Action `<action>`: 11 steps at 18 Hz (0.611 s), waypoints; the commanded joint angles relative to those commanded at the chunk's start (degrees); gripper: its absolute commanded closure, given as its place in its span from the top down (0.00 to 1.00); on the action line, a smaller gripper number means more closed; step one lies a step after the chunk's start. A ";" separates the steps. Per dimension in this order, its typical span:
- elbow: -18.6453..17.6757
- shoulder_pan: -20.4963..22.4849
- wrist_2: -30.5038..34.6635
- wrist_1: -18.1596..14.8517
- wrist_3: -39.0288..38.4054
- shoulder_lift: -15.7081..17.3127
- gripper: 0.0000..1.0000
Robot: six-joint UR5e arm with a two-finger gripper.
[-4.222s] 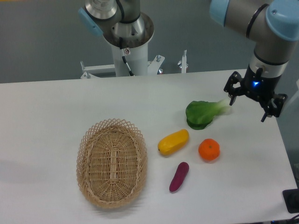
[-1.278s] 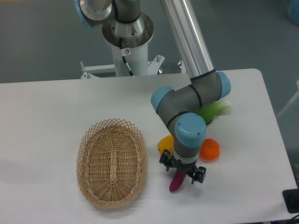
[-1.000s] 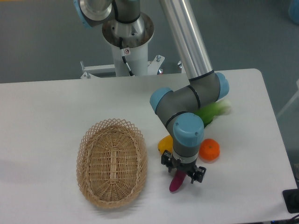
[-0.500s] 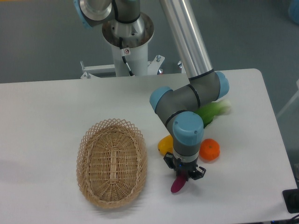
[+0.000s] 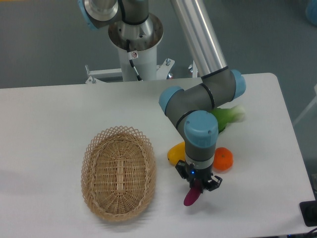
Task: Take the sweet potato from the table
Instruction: 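Close the gripper around the purple sweet potato, then lift the held sweet potato up off the table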
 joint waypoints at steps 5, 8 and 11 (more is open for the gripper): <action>1.66 2.02 -1.76 -6.24 1.42 3.61 0.28; 4.91 2.38 -2.82 -10.97 1.77 4.40 0.29; 8.43 3.78 -4.14 -18.26 4.92 5.54 0.29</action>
